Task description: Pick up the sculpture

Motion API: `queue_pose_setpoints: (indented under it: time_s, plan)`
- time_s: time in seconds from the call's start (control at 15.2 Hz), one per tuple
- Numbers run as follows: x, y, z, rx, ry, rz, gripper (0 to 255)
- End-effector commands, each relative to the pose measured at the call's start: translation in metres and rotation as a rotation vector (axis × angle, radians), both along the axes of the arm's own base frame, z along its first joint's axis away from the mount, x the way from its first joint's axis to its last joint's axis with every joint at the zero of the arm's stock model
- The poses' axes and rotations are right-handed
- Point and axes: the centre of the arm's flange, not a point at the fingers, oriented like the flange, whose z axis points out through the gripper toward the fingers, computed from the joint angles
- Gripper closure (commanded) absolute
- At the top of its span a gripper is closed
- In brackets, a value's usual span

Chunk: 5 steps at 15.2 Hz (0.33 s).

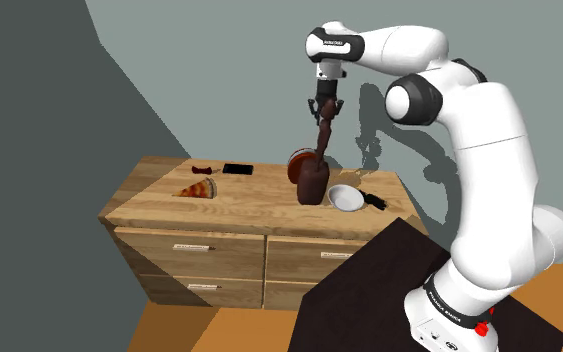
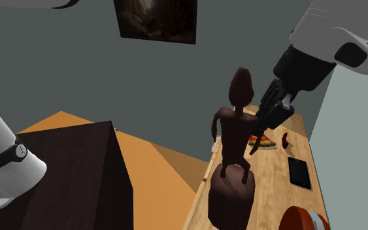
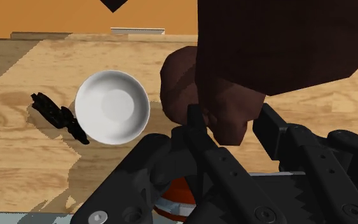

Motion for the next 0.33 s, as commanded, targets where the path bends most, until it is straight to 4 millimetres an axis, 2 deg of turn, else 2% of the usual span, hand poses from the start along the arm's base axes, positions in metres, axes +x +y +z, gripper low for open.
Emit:
queue_pose_setpoints:
  time_s: [0.0,0.13,0.26]
  plan:
    - [-0.001,0.001,0.012,-0.001,-0.003,0.000,255]
    - [-0.001,0.001,0.023,-0.001,-0.003,0.000,255]
    - [-0.001,0.001,0.024,-0.001,-0.003,0.000,255]
